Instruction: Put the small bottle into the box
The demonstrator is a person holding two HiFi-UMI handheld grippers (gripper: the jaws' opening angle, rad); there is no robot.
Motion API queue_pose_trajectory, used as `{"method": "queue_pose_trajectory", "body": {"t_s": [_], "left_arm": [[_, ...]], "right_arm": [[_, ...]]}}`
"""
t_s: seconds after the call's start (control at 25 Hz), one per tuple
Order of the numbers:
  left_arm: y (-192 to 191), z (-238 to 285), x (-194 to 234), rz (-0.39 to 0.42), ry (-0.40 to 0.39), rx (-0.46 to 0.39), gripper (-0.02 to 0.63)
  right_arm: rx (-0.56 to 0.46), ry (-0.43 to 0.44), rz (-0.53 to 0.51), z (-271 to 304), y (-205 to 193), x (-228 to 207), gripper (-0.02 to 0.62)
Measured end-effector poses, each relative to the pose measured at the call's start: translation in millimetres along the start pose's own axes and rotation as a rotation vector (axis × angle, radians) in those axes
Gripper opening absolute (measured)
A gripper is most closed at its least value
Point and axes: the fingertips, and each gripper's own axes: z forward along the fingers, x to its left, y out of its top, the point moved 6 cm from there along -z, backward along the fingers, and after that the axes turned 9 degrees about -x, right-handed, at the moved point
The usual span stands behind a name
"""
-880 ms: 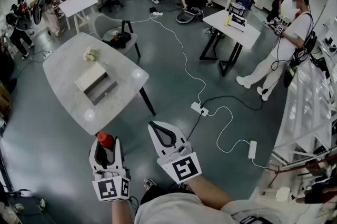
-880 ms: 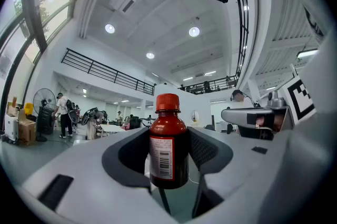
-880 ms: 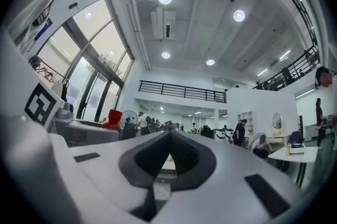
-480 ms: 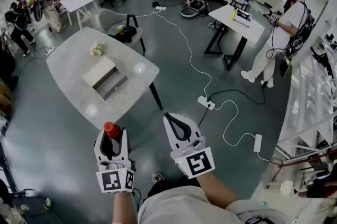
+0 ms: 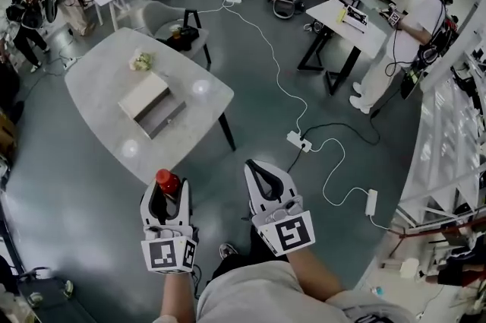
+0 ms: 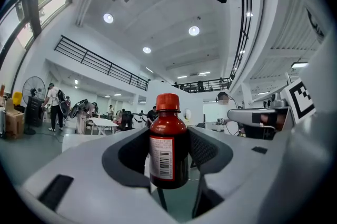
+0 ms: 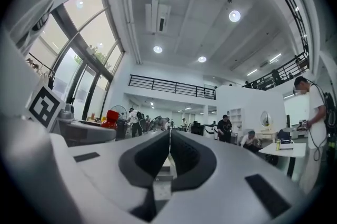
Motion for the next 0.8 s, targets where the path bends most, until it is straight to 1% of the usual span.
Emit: {"method": "queue_pose_trajectory", "body": {"t_s": [0.2,0.36,0.64,0.8], "left_arm": [[-12.3,37.6,15.3,0.002,0.007,0.024,0.235],[-27.9,90.6,26.1,0.005,0.022,0.031,0.235],[-46.3,196.8,50.2,0.03,0.095,0.043,0.233],[-52.0,244.1,57.5,0.04,0.158,0.052,0.235]], "right_arm": [[0.055,0.009,0.037,33.5,-24.9,-18.0,0.026],[0.054,0.03,0.056,78.8,-47.4,-50.6,0.026],[0.03,0.141,0.093,183.5,-80.3,-114.3,0.026],[0.037,0.237,0.112,230.9,-95.1,-140.8,0.026]]}}
